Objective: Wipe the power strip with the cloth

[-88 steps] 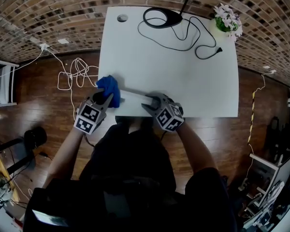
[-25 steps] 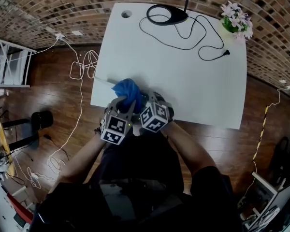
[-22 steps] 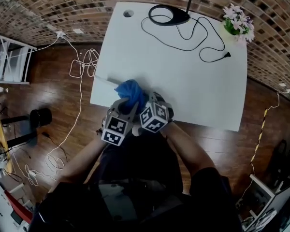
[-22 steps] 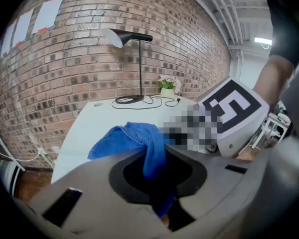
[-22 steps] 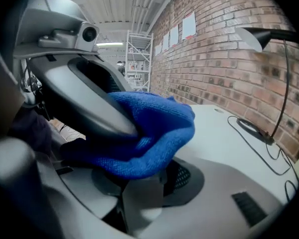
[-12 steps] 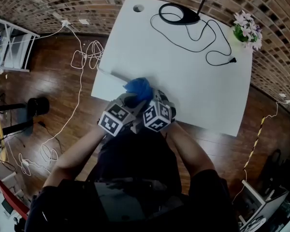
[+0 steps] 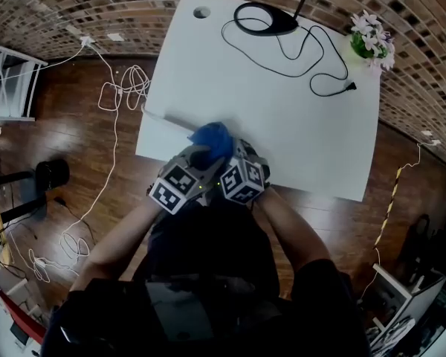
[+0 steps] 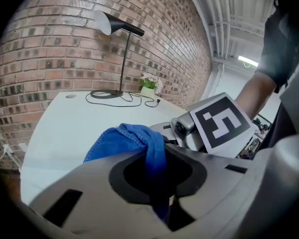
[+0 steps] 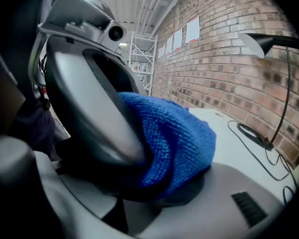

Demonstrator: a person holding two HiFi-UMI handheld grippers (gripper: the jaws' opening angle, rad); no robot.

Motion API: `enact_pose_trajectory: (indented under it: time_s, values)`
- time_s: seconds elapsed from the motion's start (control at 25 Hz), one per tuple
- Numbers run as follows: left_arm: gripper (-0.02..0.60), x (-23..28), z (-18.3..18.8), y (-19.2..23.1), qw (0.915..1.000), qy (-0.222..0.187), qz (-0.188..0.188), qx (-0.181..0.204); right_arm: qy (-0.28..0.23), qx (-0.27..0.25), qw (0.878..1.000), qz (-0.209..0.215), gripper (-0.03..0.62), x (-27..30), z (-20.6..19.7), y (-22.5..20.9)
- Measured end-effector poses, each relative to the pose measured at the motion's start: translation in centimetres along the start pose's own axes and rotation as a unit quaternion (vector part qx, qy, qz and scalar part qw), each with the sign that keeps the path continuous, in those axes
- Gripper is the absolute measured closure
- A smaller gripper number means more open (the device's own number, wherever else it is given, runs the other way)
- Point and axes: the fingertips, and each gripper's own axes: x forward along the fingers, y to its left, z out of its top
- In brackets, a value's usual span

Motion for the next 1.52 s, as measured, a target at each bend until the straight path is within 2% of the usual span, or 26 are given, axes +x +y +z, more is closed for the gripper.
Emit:
enact_pose_trajectory:
  time_s: [0.24,0.52,0.6,0.68,0.72,0.76,0.8,0.88,0.92,1.0,1.08,1.16,1.28,1.44,1.52]
  values:
    - [0.520,-0.4,-0.3,0.2,0.9986,0.010,-0.026,0.045,-0.002,-0.002,1.000,0.003,0.434,0.1,0.1,0.0]
    - [0.520,-2.3,-1.3,2.0,0.9941,0.023,-0.027,0.103,0.009,0.014,1.000,0.008,0.434,0.0,0.1,-0.2]
    - [0.520,-2.9,-2.8,2.8,0.9919,0.049,-0.027,0.114,0.010,0.018,1.000,0.008,0.434,0.0,0.1,-0.1]
    - [0.520,-3.6,-6.0,4.5,0.9871,0.109,-0.014,0.116,0.012,0.021,1.000,0.010,0.434,0.0,0.1,-0.2]
    - [0.520,-4.1,-7.7,5.5,0.9850,0.135,-0.010,0.107,0.013,0.023,1.000,0.010,0.434,0.0,0.1,-0.2]
    - [0.523,-4.9,-8.8,6.0,0.9850,0.145,-0.016,0.092,0.014,0.024,1.000,0.010,0.434,-0.1,0.0,-0.2]
    - [0.522,-5.9,-9.3,6.0,0.9852,0.146,-0.027,0.086,0.014,0.024,1.000,0.009,0.434,-0.1,0.0,-0.2]
    - [0.522,-7.3,-9.3,5.5,0.9832,0.141,-0.039,0.108,0.012,0.021,1.000,0.006,0.434,-0.1,0.0,-0.4]
    - [0.522,-7.5,-8.6,5.4,0.9848,0.126,-0.038,0.113,0.012,0.022,1.000,0.005,0.434,-0.2,-0.1,-0.4]
    - [0.522,-7.2,-6.1,5.5,0.9921,0.081,-0.031,0.091,0.014,0.026,1.000,0.006,0.433,-0.2,-0.2,-0.3]
    - [0.522,-6.7,-3.8,5.4,0.9930,0.056,-0.026,0.100,0.016,0.031,0.999,0.009,0.433,-0.1,-0.1,-0.3]
    - [0.522,-6.1,-2.6,4.8,0.9899,0.048,-0.026,0.131,0.017,0.034,0.999,0.009,0.433,-0.1,-0.1,-0.3]
    - [0.522,-4.6,-0.9,3.9,0.9866,0.035,-0.032,0.156,0.015,0.030,0.999,0.006,0.433,0.0,0.1,-0.3]
    - [0.522,-1.7,0.1,2.7,0.9751,0.055,-0.039,0.211,0.016,0.034,0.999,0.004,0.433,0.1,0.0,-0.3]
    - [0.522,-1.3,0.0,2.6,0.9747,0.064,-0.039,0.210,0.016,0.037,0.999,0.007,0.431,0.0,0.0,-0.3]
